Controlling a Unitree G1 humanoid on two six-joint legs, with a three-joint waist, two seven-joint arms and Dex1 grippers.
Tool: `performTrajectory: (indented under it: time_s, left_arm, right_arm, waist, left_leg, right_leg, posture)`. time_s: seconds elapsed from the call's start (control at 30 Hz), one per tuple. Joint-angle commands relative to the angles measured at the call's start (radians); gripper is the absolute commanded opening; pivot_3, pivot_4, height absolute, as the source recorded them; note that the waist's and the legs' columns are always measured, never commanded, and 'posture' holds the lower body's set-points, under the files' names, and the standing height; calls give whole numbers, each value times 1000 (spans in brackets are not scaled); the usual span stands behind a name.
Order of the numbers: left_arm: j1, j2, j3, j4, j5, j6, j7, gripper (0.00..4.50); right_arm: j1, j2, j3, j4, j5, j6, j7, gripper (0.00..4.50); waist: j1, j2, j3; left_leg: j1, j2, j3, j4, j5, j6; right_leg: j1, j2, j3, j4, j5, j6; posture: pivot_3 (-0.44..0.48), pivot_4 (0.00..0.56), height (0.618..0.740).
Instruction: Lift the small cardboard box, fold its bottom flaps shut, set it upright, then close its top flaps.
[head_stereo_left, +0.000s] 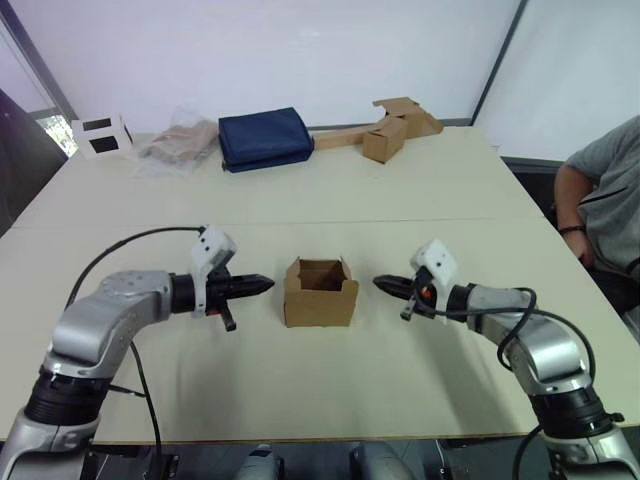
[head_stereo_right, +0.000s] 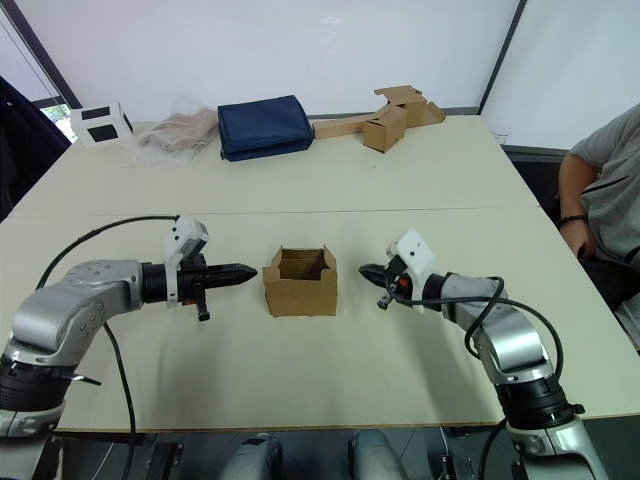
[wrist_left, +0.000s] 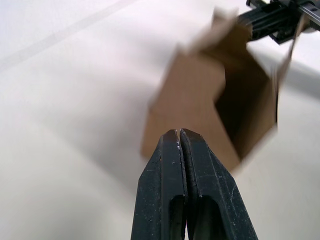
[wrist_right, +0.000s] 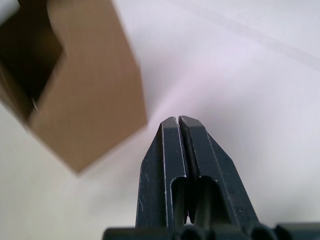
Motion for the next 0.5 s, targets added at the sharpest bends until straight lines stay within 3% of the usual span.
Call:
performTrajectory:
  time_s: [0.03,0.5]
  left_arm:
    - [-35,-1,-2,2,-7,-21,-17,40]
    - [-47,-99,-103,73,79,-91,11,40]
  right_arm:
    - [-68,30,-18,-24,43,8,-3,0]
    - [-69,56,102,-78,39,21,28,0]
  waist:
    - [-2,0,0]
    - [2,0,0]
  left_leg:
    - [0,0,0,0,0,0]
    - [0,0,0,0,0,0]
  right_leg:
    - [0,0,0,0,0,0]
    - [0,0,0,0,0,0]
  posture:
    - [0,150,740]
    - [0,150,740]
